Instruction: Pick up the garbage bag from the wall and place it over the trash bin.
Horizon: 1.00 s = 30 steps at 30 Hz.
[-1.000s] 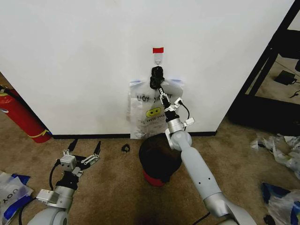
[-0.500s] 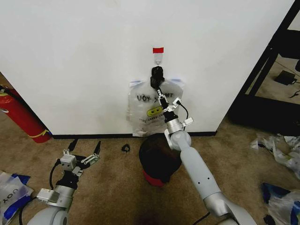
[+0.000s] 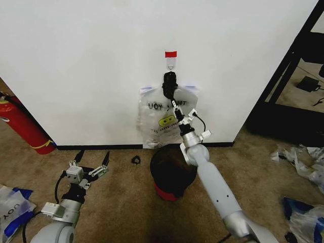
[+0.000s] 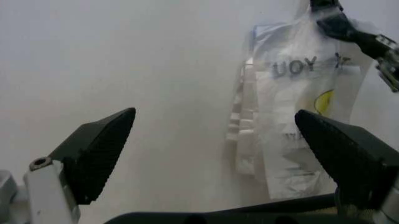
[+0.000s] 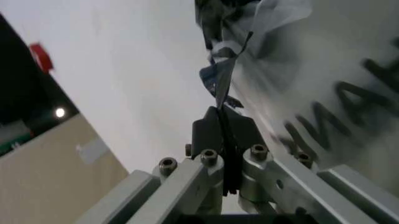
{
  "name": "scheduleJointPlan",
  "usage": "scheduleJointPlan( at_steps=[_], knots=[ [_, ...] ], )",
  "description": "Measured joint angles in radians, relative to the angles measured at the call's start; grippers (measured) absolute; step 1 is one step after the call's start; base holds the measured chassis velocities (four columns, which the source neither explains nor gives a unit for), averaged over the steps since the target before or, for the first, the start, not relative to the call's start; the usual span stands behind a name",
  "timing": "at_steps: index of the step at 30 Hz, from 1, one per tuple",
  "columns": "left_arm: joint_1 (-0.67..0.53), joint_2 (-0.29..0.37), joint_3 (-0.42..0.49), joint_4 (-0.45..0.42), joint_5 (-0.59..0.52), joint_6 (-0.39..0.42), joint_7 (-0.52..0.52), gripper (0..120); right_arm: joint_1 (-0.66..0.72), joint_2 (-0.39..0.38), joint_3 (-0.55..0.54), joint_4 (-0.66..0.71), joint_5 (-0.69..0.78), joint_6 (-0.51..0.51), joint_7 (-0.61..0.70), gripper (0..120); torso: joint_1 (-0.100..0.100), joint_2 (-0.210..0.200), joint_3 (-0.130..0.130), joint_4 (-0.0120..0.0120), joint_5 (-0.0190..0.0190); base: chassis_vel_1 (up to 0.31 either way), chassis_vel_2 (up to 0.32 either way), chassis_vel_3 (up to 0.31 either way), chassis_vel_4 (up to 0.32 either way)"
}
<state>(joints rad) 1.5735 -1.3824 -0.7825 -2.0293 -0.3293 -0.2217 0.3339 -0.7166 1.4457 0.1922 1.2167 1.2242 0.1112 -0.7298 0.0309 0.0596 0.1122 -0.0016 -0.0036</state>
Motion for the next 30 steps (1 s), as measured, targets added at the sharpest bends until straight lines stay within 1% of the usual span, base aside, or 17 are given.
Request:
scheduleJointPlan(
  at_steps=[2, 9, 10, 17, 24, 30],
  knots=[
    [0.000, 0.000, 0.001, 0.000, 0.000, 0.000, 0.000, 100, -0.015, -0.010, 0.000, 0.008, -0.010, -0.002, -0.007, 0, 0.000, 0.000, 0.000, -0.0001, 0.0001, 0.000, 0.000, 0.000, 0.000],
    [0.003, -0.005, 0.008, -0.017, 0.000, -0.001, 0.000, 100, -0.159, -0.067, 0.026, 0.071, -0.065, -0.006, -0.045, 0, 0.000, 0.000, 0.000, 0.0000, 0.0002, 0.000, 0.000, 0.000, 0.000],
    [0.003, -0.005, 0.008, -0.017, 0.000, -0.001, 0.000, 100, -0.159, -0.067, 0.026, 0.071, -0.065, -0.006, -0.045, 0, 0.000, 0.000, 0.000, 0.0000, 0.0002, 0.000, 0.000, 0.000, 0.000],
    [0.016, -0.008, 0.010, -0.037, 0.000, -0.005, 0.002, 100, -0.293, -0.136, 0.063, 0.161, -0.094, -0.011, -0.087, 0, 0.000, 0.000, 0.000, -0.0001, 0.0001, 0.000, 0.000, 0.000, 0.000],
    [0.024, -0.014, 0.011, -0.054, -0.001, -0.008, 0.003, 100, -0.367, -0.174, 0.095, 0.192, -0.110, -0.009, -0.128, 0, 0.000, 0.000, 0.000, 0.0000, 0.0001, 0.000, 0.000, 0.000, 0.000],
    [0.033, -0.017, 0.013, -0.070, 0.000, -0.009, 0.004, 100, -0.411, -0.184, 0.121, 0.185, -0.137, -0.002, -0.162, 0, 0.000, 0.000, 0.000, 0.0000, 0.0000, 0.000, 0.000, 0.000, 0.000]
  ],
)
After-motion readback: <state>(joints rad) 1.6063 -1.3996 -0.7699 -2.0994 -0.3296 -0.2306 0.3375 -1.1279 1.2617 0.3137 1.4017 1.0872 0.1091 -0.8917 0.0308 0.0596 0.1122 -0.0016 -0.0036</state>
